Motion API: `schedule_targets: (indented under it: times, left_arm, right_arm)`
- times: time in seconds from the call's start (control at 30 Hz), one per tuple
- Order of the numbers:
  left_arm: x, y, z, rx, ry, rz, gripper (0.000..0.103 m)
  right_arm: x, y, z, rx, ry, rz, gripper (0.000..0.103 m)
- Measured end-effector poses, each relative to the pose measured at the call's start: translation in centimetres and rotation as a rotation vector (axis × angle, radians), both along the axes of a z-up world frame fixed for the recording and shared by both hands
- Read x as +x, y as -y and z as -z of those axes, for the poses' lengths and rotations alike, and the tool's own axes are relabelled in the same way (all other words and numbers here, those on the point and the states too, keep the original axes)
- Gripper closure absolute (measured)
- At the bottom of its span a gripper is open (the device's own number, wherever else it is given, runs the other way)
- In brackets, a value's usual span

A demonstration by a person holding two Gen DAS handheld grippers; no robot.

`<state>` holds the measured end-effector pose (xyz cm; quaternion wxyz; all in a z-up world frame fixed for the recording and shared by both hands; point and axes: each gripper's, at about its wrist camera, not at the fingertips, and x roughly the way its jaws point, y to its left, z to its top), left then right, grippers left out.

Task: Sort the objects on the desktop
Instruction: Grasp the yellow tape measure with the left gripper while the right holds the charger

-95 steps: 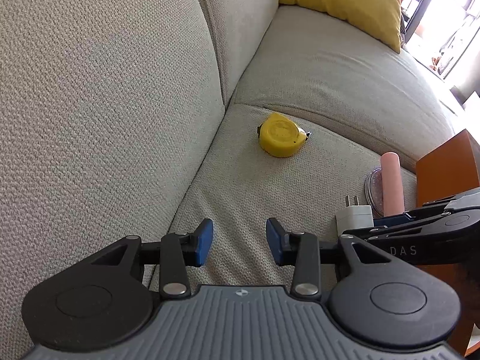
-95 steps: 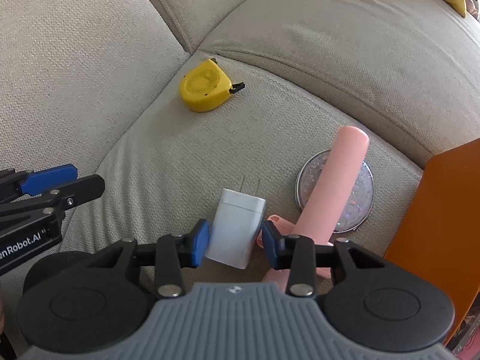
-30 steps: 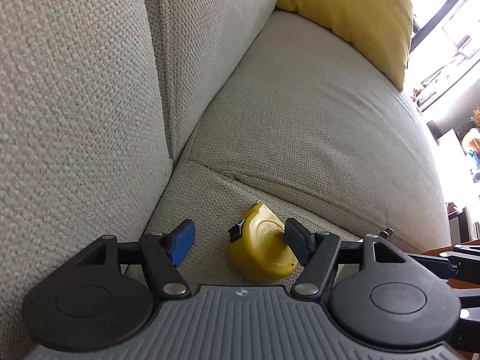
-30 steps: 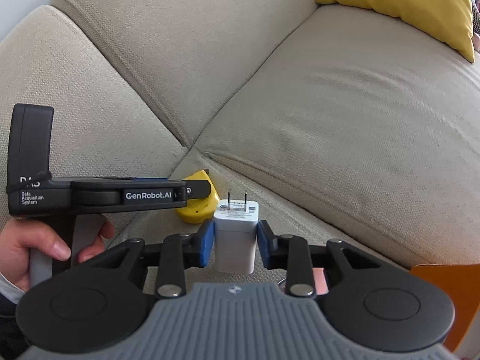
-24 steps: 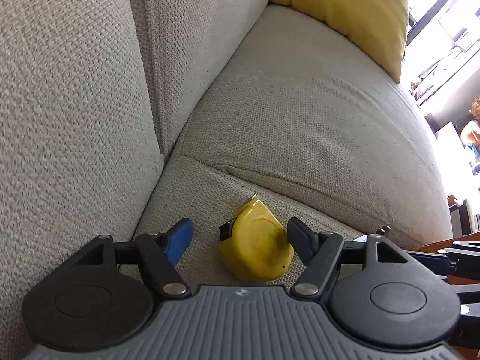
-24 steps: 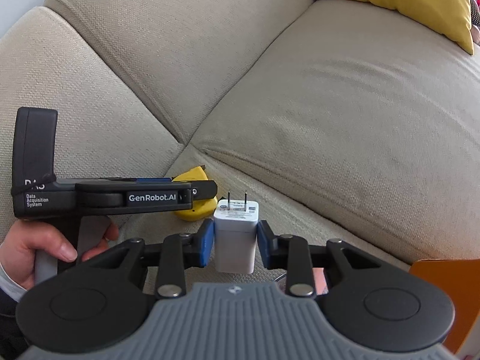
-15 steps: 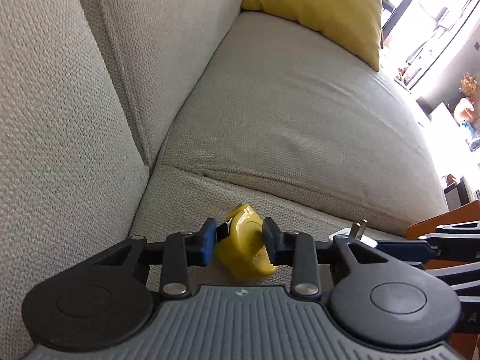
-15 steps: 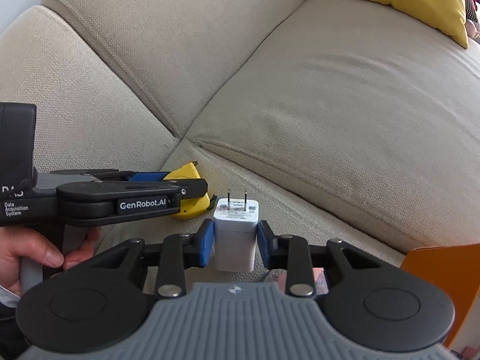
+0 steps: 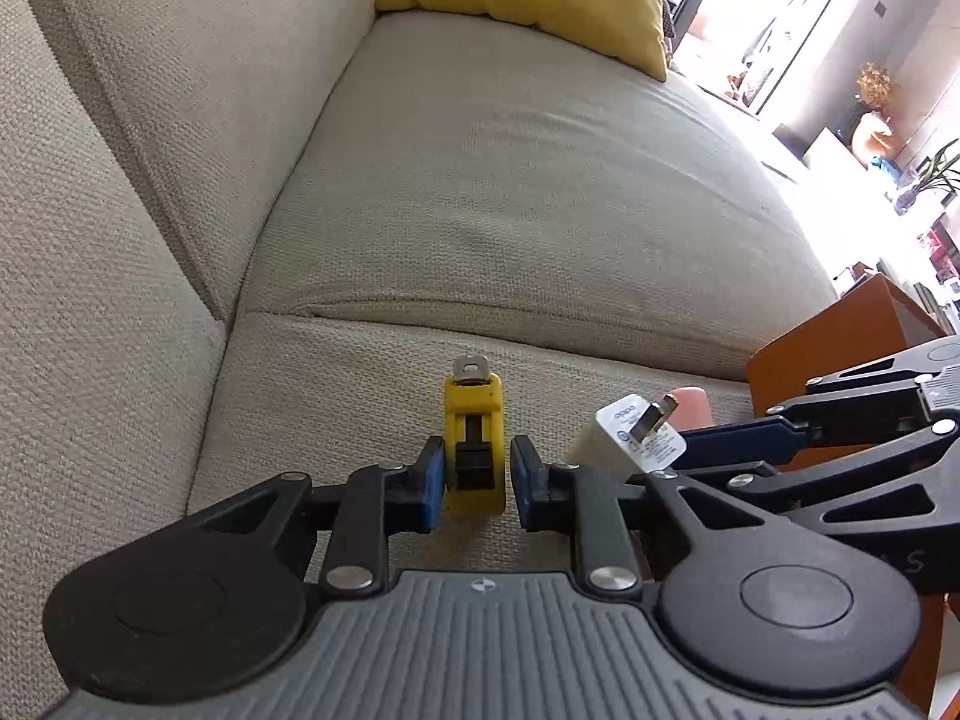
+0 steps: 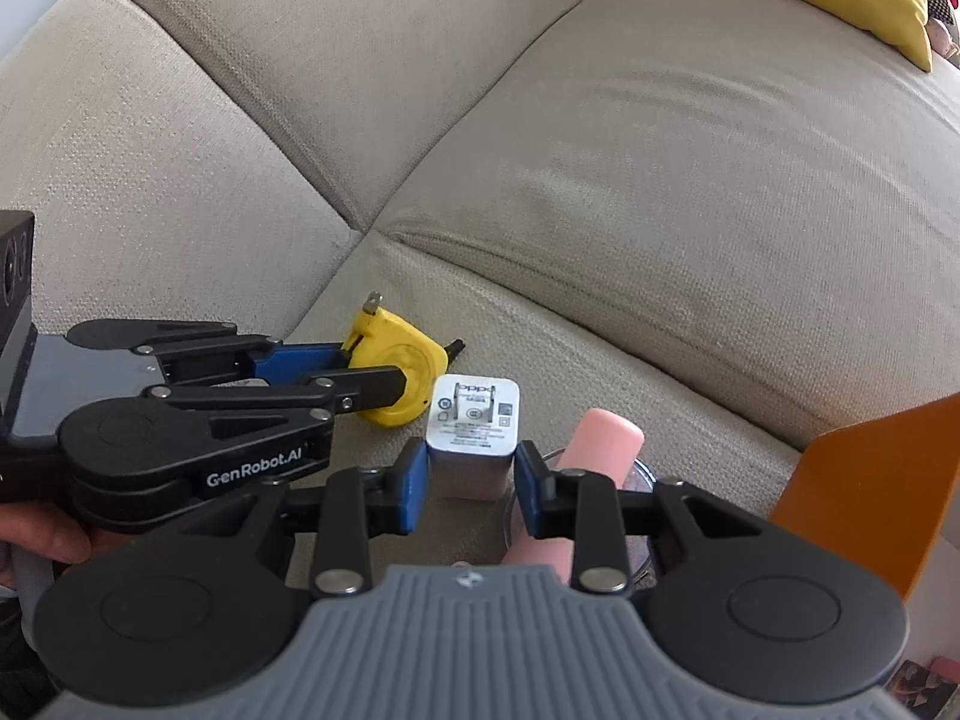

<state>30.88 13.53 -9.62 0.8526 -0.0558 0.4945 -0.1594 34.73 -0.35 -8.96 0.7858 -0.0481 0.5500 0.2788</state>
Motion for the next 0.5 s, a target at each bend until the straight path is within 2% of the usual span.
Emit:
schedule_targets:
  times: [0.13, 0.5]
  left_arm:
    - [0.0, 0.6, -0.2, 0.046, 0.012, -0.004, 0.078]
    - [-0.5, 0.7, -0.4, 0.038, 0.007, -0.025, 0.081]
  right_arm:
    - [0.1, 0.3, 0.1, 0.009, -0.009, 0.001, 0.070]
    - [0.6, 0.6, -0.8, 0.020, 0.006, -0.004, 0.068]
